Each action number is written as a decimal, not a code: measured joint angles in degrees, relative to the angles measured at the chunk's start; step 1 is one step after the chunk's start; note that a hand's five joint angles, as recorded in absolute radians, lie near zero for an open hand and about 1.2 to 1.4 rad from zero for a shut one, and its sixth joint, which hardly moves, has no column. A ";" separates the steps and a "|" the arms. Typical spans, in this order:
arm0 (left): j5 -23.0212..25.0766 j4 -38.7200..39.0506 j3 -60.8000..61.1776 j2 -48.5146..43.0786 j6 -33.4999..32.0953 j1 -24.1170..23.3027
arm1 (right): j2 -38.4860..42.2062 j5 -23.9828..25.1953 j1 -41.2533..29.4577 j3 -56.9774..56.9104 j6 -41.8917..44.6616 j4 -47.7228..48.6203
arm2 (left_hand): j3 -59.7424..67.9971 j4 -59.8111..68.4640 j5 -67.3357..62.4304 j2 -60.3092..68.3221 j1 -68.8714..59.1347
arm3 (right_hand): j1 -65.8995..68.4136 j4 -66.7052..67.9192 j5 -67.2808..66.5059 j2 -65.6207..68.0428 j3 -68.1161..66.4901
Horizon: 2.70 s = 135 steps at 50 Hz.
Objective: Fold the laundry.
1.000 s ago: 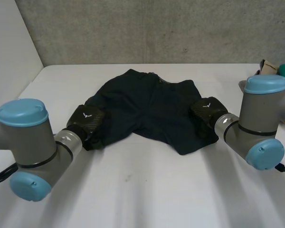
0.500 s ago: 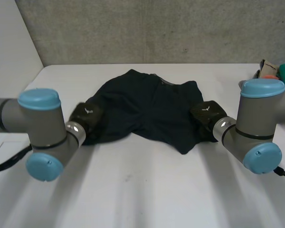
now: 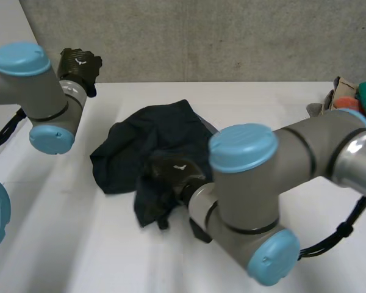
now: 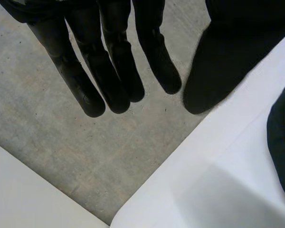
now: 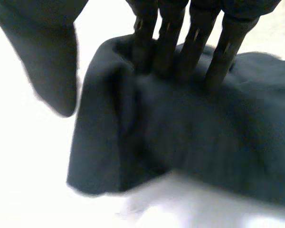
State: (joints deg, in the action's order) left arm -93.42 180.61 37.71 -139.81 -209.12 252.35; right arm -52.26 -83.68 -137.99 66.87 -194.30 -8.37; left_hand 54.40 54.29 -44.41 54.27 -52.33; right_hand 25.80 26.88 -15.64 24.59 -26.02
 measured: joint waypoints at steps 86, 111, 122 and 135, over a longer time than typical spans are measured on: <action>12.07 -6.95 33.83 45.69 13.61 -8.71 | -21.10 1.90 25.33 2.12 35.36 8.70 | 13.75 14.42 -12.68 14.22 -13.66 | 37.34 41.63 -42.20 43.04 -41.98; 15.65 -9.66 -12.13 10.59 12.32 -2.91 | -3.37 -11.41 17.50 -19.53 30.08 13.54 | 14.01 14.45 -12.68 14.42 -14.11 | 37.34 41.82 -42.86 43.30 -42.22; 15.06 7.71 -24.42 13.61 27.01 -2.63 | -4.53 -18.58 15.72 -29.87 30.75 34.43 | 14.01 14.45 -12.68 14.42 -14.13 | 38.11 41.85 -42.86 43.31 -42.22; 15.52 0.73 -4.66 17.19 29.01 -0.73 | -6.01 -13.98 16.16 -20.78 32.38 20.67 | 14.01 14.45 -12.69 14.43 -14.13 | 38.11 41.86 -42.86 43.31 -42.22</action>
State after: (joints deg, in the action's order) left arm -77.91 181.34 33.05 -122.62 -180.11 251.63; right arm -58.28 -97.67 -121.83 46.09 -161.93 12.30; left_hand 68.41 68.74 -57.09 68.71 -66.46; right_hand 63.91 68.74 -58.50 67.90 -68.25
